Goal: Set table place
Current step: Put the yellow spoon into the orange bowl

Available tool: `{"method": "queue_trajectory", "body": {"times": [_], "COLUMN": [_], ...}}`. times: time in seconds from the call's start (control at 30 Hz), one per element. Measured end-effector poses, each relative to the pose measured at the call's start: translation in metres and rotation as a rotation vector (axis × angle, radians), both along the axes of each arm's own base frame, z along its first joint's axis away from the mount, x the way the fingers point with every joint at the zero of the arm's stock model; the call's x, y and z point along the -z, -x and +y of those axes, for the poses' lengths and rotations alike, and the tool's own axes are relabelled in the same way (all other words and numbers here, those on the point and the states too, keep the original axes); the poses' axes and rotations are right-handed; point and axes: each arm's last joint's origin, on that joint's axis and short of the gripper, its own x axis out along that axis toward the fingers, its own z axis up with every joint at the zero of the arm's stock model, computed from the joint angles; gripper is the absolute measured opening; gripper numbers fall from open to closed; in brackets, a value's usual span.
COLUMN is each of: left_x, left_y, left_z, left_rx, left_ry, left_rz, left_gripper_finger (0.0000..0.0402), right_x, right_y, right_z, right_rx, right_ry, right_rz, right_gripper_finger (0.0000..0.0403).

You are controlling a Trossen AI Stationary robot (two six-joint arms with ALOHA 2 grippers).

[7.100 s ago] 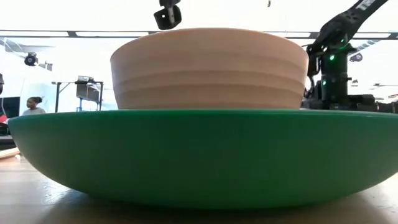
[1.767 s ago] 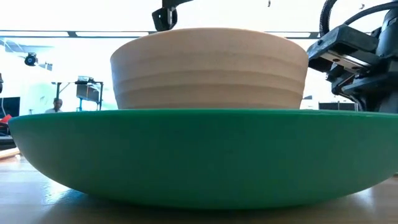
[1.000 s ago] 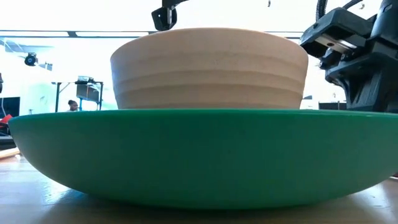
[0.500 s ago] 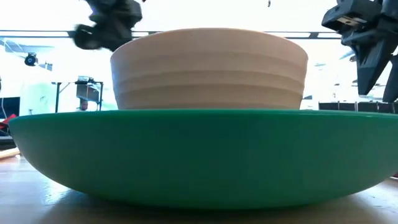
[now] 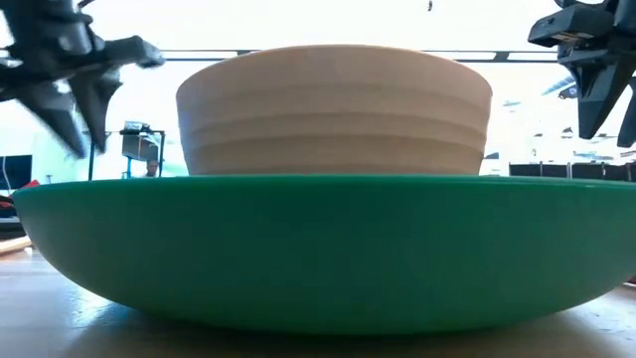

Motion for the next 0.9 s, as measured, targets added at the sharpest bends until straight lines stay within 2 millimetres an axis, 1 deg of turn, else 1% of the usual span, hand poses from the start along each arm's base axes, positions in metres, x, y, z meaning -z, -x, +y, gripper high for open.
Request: {"method": "queue_trajectory", "body": {"times": [0.13, 0.43, 0.63, 0.73, 0.9], "left_x": [0.012, 0.035, 0.043, 0.052, 0.068], "left_y": [0.007, 0.014, 0.005, 0.002, 0.004], "left_z": [-0.002, -0.008, -0.013, -0.014, -0.015], "left_rx": [-0.071, -0.052, -0.049, -0.052, -0.122], "left_ry": [0.043, 0.187, 0.160, 0.156, 0.189], "left_rz": [0.031, 0.219, 0.175, 0.183, 0.209], "left_gripper_finger": [0.0077, 0.0077, 0.0077, 0.0077, 0.0077], "right_x": [0.000, 0.002, 0.004, 0.005, 0.005], "right_y": [0.001, 0.002, 0.002, 0.002, 0.003], "right_z": [0.000, -0.001, -0.002, -0.002, -0.001], "right_rx": [0.000, -0.005, -0.008, -0.020, -0.023], "right_ry": [0.000, 0.005, 0.011, 0.013, 0.006], "right_rz": [0.000, 0.009, 0.017, 0.021, 0.027], "right_gripper_finger": [0.0178, 0.0178, 0.0178, 0.0178, 0.0178]}}
